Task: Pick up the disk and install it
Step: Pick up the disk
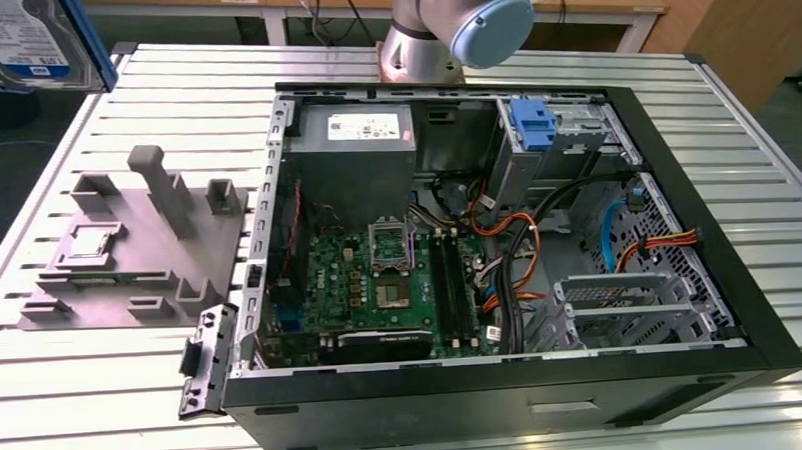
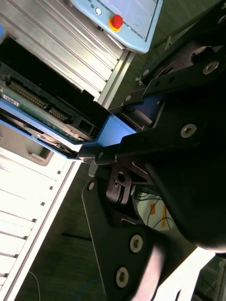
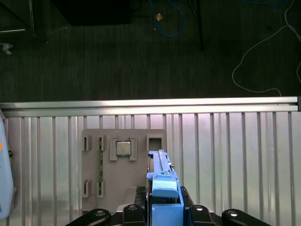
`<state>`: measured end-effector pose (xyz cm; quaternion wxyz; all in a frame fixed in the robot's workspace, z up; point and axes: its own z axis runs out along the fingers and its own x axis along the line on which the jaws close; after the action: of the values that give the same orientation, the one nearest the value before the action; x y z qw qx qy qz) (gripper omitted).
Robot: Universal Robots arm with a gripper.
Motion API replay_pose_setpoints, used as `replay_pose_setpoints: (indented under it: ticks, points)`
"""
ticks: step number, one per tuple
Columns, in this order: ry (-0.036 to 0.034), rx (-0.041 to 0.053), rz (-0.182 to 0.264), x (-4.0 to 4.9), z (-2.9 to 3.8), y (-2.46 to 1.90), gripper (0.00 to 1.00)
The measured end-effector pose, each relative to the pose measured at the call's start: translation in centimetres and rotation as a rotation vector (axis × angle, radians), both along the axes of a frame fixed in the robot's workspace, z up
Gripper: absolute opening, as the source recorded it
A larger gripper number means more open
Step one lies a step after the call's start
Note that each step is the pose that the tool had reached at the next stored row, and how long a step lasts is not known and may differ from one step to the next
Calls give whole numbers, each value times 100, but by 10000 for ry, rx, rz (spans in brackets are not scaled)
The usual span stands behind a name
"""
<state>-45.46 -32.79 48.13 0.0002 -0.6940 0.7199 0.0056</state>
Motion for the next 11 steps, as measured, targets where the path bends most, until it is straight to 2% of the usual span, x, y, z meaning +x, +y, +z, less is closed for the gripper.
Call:
replay_pose_setpoints:
  ticks: [11]
  points:
    - [2, -1, 0, 0, 112, 0, 36]
